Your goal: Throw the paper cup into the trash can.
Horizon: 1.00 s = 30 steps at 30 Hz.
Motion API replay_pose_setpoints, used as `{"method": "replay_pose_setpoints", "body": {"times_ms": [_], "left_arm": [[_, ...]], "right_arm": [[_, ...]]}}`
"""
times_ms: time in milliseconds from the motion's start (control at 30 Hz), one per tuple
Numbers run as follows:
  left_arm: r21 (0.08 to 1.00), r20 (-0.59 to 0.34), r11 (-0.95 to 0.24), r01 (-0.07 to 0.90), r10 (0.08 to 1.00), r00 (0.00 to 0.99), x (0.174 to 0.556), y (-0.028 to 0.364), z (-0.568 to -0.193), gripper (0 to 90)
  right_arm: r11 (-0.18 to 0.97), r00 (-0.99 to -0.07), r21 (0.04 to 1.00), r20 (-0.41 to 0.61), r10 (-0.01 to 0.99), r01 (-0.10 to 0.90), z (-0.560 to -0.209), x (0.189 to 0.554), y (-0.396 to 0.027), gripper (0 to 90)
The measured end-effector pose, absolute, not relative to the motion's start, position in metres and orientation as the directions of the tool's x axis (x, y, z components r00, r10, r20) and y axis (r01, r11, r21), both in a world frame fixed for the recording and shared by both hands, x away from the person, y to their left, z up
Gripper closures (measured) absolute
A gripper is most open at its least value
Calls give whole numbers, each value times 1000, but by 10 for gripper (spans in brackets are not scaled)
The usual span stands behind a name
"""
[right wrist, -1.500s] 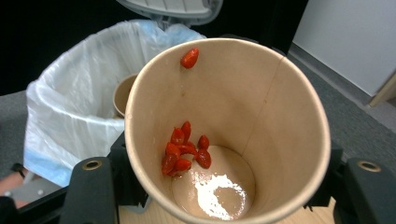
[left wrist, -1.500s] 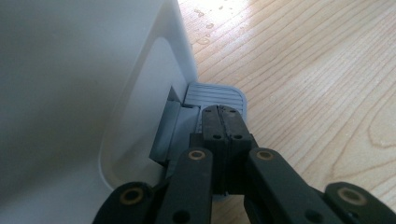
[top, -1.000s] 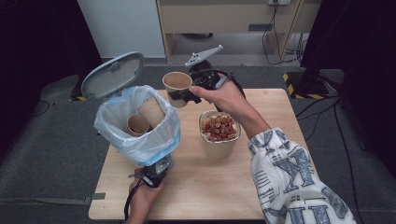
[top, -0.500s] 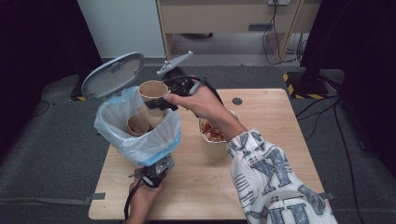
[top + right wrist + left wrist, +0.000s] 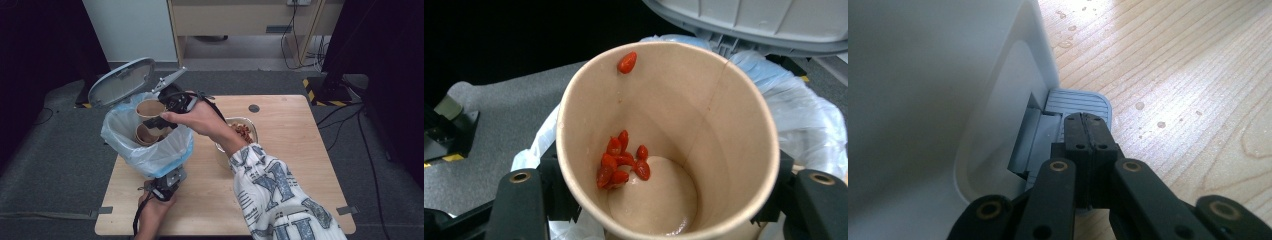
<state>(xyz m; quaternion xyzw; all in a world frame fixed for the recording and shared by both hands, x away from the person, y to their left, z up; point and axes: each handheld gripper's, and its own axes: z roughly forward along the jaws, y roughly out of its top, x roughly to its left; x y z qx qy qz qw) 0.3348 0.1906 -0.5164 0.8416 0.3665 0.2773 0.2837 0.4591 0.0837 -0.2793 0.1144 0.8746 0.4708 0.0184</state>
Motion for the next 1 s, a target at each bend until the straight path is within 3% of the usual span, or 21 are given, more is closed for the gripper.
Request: {"method": "replay_pose_setpoints", "body": {"times_ms": [100,133,200,233,333,400,467,1000], "left_arm": [[693,217,-533,485,796,565,333,189,-518,889],[683,255,-566,462,777,575,334,190,-517,889],[691,225,-545,476,787,575,334,189,-518,889],[682,257,-568,460,775,577,335,191,-516,889],[684,253,-564,463,778,575,334,191,-517,889],[673,280,-594,441,756,592,336,192,-515,889],[691,237,-545,475,791,564,333,190,-517,889],[684,258,-570,456,773,579,335,191,-516,889]], "right_arm": [[539,-974,822,79,214,185,-282,458,87,313],[542,-974,820,76,212,182,-284,457,89,309],[547,-975,817,72,211,179,-285,456,92,297],[546,-975,818,75,211,181,-286,456,94,286],[538,-976,823,84,200,181,-287,453,97,177],[533,-977,828,79,199,176,-286,451,97,155],[528,-976,831,76,203,174,-285,451,96,150],[498,-956,841,73,283,212,-283,462,60,128]]}}
